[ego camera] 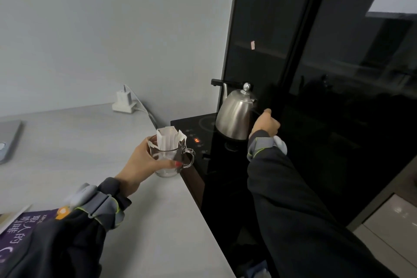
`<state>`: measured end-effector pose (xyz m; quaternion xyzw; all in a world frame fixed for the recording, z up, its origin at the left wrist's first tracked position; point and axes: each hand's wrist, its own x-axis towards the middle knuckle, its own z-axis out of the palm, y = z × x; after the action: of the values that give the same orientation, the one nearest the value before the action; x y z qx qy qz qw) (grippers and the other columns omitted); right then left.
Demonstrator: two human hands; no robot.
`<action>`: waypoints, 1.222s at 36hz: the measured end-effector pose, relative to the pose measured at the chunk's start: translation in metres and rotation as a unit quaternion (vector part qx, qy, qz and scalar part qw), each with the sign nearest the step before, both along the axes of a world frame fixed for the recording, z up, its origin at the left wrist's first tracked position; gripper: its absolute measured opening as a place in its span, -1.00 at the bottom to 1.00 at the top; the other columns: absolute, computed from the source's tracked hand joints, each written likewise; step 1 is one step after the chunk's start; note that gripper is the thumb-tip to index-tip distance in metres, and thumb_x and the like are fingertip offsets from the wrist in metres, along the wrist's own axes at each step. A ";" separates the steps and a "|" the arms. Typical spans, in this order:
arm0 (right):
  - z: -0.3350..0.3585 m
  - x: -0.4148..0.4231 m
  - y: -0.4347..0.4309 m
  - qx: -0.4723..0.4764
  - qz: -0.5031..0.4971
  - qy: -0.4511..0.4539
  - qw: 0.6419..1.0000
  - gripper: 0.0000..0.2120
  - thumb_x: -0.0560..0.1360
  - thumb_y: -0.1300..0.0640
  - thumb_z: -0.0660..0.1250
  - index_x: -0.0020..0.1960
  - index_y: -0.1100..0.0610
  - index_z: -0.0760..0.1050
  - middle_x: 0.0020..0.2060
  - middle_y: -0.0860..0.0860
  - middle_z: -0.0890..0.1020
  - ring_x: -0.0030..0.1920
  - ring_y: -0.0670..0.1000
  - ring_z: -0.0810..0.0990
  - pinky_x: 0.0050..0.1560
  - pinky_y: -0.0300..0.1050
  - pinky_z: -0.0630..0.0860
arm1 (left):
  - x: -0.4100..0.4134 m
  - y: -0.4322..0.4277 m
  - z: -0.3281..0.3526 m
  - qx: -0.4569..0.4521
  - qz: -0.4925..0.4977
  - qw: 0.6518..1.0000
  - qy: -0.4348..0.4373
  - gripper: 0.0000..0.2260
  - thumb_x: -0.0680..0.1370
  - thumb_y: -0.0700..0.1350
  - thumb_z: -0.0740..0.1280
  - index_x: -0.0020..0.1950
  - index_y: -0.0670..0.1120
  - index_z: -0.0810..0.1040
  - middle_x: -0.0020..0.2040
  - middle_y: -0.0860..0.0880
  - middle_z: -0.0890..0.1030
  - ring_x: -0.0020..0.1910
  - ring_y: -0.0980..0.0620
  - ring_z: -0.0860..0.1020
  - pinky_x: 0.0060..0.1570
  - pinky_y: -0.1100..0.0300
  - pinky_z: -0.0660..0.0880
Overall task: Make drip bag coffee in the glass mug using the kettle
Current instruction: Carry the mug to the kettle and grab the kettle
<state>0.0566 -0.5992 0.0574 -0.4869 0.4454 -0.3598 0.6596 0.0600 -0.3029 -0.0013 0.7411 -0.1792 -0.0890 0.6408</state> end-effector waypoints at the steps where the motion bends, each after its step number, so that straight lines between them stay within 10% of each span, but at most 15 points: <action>1: 0.004 -0.002 0.002 -0.005 0.004 -0.003 1.000 -0.63 0.51 -0.02 0.23 -0.40 0.14 0.38 -0.42 0.02 0.49 -0.27 0.11 0.50 -0.05 -0.02 0.47 | -0.002 0.002 0.001 0.001 0.002 1.000 -0.001 -0.18 -0.01 0.02 0.64 0.21 -0.05 0.48 0.06 -0.03 0.65 0.07 -0.04 0.62 0.15 0.01 0.53; 14: 0.014 -0.048 0.060 -0.020 0.105 -0.028 0.994 -0.70 0.50 0.00 0.24 -0.33 0.13 0.36 -0.36 0.01 0.49 -0.36 0.02 0.42 -0.09 -0.07 0.41 | -0.063 0.065 0.024 0.005 0.030 0.999 -0.009 -0.23 0.00 -0.05 0.64 0.18 -0.10 0.52 0.05 -0.06 0.67 0.09 -0.05 0.62 0.21 -0.04 0.50; 26: 0.031 -0.098 0.143 -0.008 0.244 -0.071 0.967 -0.72 0.47 0.14 0.24 -0.39 0.09 0.30 -0.75 -0.11 0.29 -0.74 -0.13 0.19 -0.64 -0.35 0.09 | -0.151 0.156 0.019 0.023 0.054 0.998 -0.019 -0.31 0.02 -0.05 0.61 0.13 -0.06 0.53 0.03 -0.06 0.67 0.05 0.00 0.61 0.12 0.10 0.50; 31: 0.042 -0.120 0.189 -0.022 0.314 -0.070 0.947 -0.72 0.51 0.15 0.19 -0.39 0.09 0.31 -0.76 -0.10 0.25 -0.75 -0.14 0.15 -0.65 -0.39 0.04 | -0.185 0.195 0.013 0.055 0.077 0.995 -0.038 -0.58 0.22 -0.33 0.58 0.00 -0.05 0.58 -0.13 0.09 0.70 -0.10 0.20 0.62 -0.01 0.34 0.50; 44: 0.043 -0.146 0.250 -0.074 0.435 -0.041 0.897 -0.66 0.47 0.15 0.21 -0.46 0.10 0.24 -0.74 -0.10 0.16 -0.73 -0.11 0.08 -0.63 -0.37 0.01 | -0.230 0.262 -0.007 0.036 0.109 0.993 -0.039 -0.48 0.20 -0.40 0.56 0.03 -0.01 0.55 -0.09 0.09 0.69 -0.05 0.15 0.60 0.00 0.35 0.49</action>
<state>-0.0893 -0.3494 0.1003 -0.6640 0.1340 -0.0887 0.7302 -0.1705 -0.0408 -0.0086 0.7815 -0.1190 0.0042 0.6124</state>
